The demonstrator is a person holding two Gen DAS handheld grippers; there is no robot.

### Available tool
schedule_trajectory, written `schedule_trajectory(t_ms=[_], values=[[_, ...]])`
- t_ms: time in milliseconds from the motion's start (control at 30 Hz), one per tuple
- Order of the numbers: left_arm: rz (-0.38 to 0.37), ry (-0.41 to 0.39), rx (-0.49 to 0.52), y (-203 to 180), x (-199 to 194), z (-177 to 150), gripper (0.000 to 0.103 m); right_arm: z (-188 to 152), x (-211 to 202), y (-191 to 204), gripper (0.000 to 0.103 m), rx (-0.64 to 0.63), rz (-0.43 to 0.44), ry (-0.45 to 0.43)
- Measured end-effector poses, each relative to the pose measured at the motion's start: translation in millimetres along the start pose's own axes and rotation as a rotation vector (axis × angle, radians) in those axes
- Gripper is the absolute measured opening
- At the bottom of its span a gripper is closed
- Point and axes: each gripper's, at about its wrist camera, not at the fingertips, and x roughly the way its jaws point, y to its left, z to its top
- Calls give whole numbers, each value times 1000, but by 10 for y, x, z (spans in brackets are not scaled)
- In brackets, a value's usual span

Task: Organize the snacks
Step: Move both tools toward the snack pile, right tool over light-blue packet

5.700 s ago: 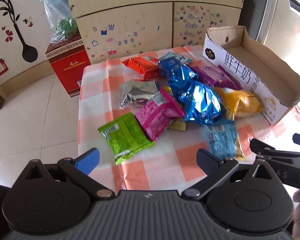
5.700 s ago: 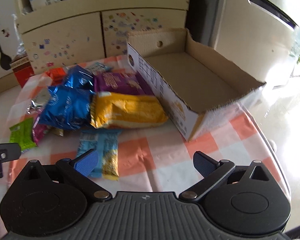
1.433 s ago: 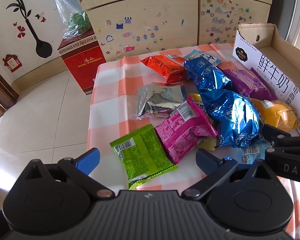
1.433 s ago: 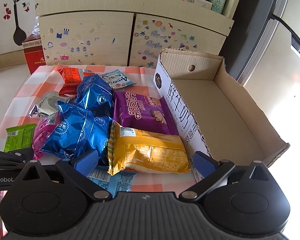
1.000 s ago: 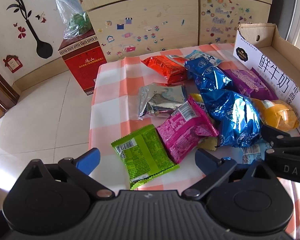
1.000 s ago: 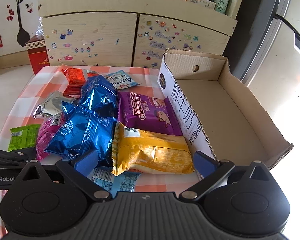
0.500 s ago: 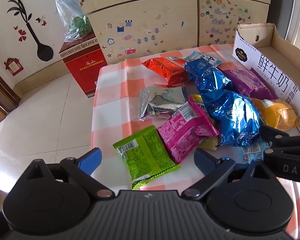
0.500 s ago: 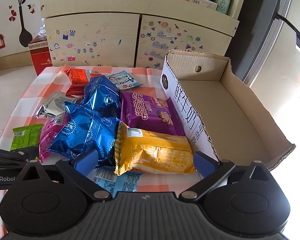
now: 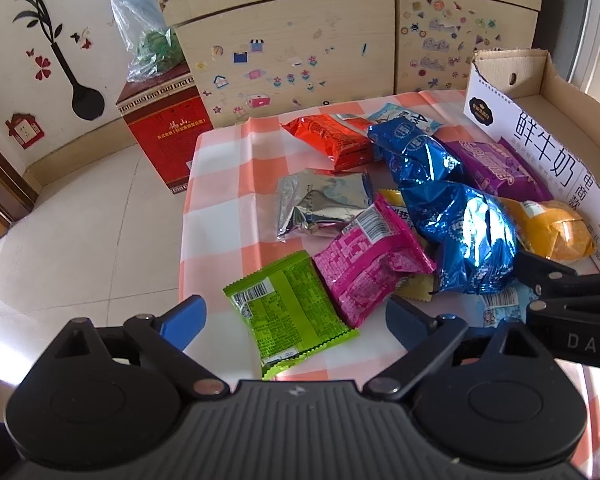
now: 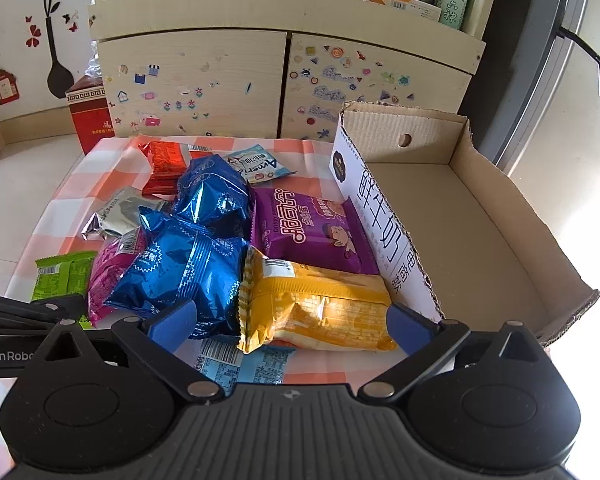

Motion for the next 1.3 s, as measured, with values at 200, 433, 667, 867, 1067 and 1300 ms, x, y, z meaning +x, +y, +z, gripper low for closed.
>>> schedule_trajectory(t_ms=[200, 433, 667, 867, 1067, 1300], values=[[-12, 21, -17, 15, 9, -5, 97, 7, 5, -74, 103, 70, 90, 30], [-55, 59, -68, 98, -3, 6, 96, 8, -24, -148, 102, 132, 164, 39], [-102, -4, -151, 312, -154, 143, 97, 45, -94, -312, 102, 184, 196, 12], [-197, 48, -294, 576, -209, 336, 97, 112, -192, -415, 98, 196, 250, -38], [-133, -16, -213, 603, -380, 594, 97, 183, -263, -538, 96, 223, 301, -62], [-146, -46, -217, 685, -516, 599, 97, 146, -247, -599, 95, 252, 312, -48]])
